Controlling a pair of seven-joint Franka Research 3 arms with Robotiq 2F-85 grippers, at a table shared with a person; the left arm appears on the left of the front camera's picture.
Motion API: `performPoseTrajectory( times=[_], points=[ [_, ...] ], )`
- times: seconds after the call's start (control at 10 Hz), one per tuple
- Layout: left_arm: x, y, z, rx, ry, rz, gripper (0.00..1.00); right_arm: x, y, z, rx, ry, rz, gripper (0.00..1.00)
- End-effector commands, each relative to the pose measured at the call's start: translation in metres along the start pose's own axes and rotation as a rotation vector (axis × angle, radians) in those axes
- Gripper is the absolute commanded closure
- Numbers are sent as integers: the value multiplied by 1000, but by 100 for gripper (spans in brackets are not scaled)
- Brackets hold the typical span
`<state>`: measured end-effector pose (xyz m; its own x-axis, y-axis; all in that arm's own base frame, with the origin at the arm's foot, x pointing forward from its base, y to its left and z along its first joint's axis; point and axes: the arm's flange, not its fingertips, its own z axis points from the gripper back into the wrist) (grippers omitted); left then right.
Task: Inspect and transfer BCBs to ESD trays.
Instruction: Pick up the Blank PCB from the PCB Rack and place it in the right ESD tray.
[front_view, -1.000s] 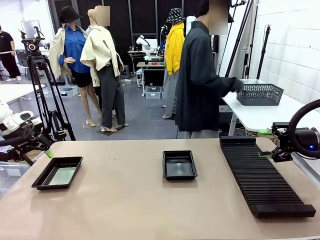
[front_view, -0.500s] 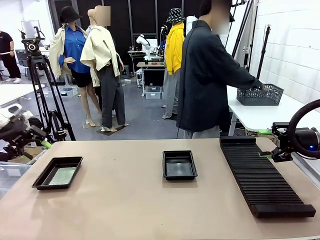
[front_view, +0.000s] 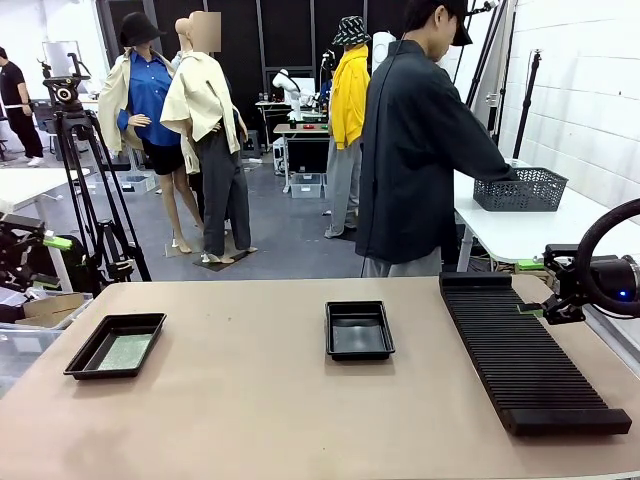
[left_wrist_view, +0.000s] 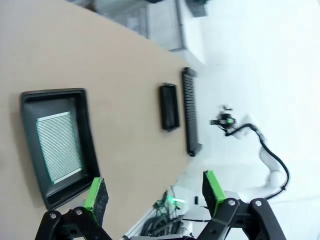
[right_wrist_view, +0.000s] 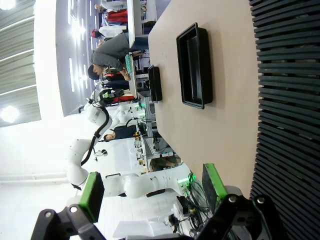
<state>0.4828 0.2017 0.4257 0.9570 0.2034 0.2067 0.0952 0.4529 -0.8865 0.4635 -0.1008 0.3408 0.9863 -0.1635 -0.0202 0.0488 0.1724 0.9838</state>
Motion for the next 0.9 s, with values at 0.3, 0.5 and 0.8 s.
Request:
performPoseTrajectory(
  times=[0.3,0.5,0.8],
  points=[
    [-8,26,-13,-263,145,-129,0,-4,1,-2,-1,-4,-2,0],
    [-9,30,-12,-316,188,-124,0,-4,1,-2,-1,-4,-2,0],
    [-7,39,-14,-375,282,-119,0,-4,1,-2,-1,-4,-2,0]
  ],
)
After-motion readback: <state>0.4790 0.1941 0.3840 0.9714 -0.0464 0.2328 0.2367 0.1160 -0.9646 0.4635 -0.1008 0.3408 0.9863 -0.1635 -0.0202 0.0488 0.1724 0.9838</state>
